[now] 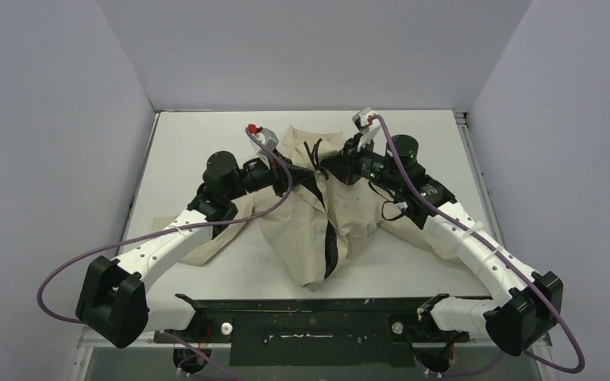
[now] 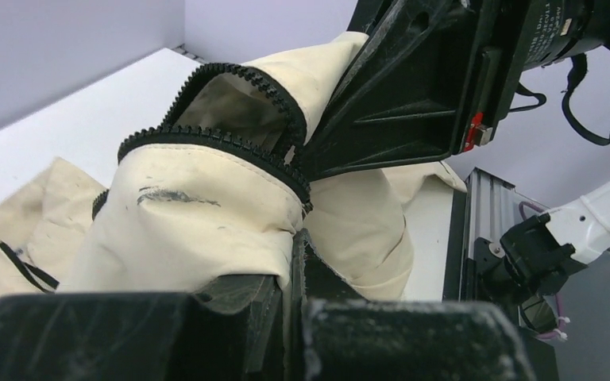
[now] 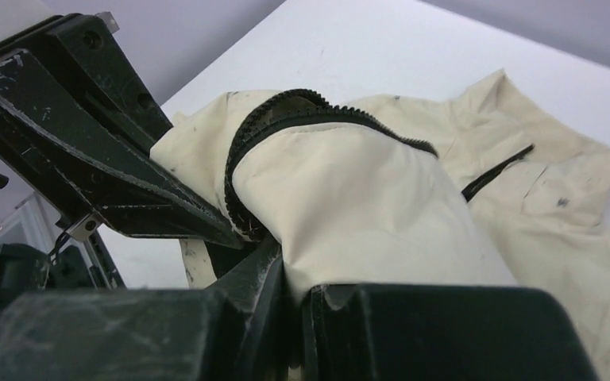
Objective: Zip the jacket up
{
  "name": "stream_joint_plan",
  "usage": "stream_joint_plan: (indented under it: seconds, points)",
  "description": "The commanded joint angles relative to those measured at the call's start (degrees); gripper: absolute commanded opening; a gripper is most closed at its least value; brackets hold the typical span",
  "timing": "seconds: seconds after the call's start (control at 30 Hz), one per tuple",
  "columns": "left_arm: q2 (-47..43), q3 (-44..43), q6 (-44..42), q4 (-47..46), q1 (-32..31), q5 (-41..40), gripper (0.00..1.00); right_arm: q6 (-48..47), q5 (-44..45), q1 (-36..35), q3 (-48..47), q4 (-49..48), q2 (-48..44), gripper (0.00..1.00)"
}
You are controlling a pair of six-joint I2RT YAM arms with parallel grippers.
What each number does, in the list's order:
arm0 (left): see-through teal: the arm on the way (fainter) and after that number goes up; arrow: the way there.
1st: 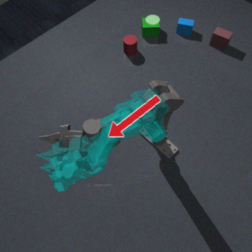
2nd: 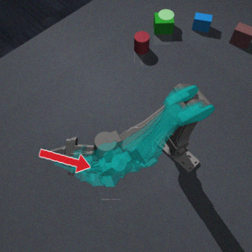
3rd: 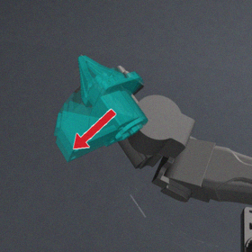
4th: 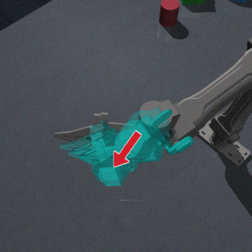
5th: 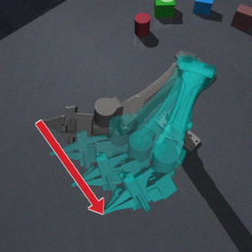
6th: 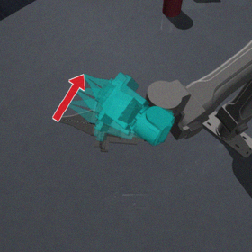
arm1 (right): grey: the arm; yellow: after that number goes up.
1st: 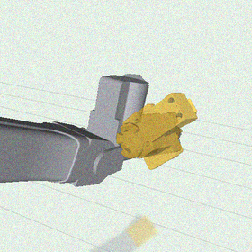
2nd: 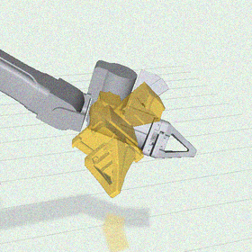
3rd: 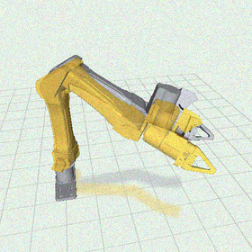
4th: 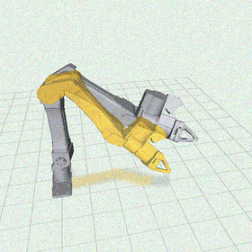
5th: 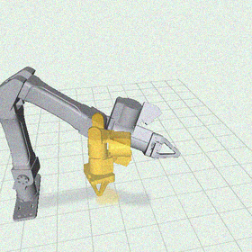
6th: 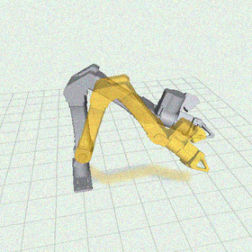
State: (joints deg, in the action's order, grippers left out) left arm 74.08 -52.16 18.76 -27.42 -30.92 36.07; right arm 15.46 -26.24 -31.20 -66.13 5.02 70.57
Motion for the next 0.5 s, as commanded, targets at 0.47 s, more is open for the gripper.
stream_joint_plan:
  seconds: [0.47]
  points:
    - [-5.4,31.9,11.6,-11.2,-14.5,-8.5,0.0,7.2,-2.0,0.1,28.0,-9.6,-14.5,0.22]
